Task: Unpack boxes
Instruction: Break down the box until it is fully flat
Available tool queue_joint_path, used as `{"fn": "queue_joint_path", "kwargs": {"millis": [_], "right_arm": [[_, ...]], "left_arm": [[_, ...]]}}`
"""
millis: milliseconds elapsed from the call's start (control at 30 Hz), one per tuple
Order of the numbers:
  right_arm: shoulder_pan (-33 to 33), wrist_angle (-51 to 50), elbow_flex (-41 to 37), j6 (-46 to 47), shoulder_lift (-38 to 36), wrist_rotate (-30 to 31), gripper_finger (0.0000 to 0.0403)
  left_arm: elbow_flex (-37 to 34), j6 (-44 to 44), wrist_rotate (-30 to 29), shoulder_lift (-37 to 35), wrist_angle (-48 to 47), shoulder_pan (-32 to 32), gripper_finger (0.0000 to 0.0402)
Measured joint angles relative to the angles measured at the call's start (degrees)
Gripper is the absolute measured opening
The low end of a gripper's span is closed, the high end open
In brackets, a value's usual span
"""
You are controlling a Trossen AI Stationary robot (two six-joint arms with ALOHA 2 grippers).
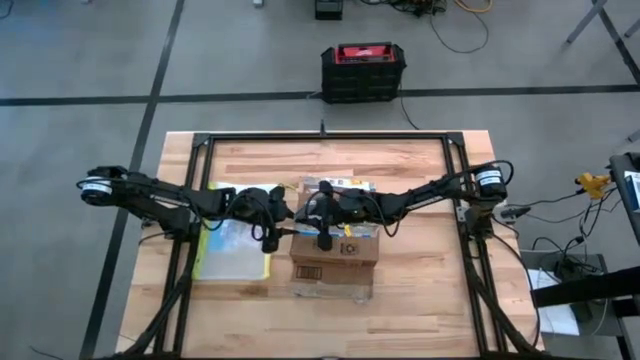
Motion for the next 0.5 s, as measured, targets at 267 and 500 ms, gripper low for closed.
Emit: {"fn": "queue_joint_path", "kwargs": {"millis": [267,500], "right_arm": [[0.02,-0.83,0.15,1.07,0.68,0.03,0.0048],[0.14,-1.17,-0.27,1.28,0.43,0.79,0.0048]], "left_arm": [[-0.02,-0.02,-0.02,0.02,-0.04,0.01,0.017],[-0.02,-1.26,-0.04,0.02,-0.32,0.02,0.0168]]}}
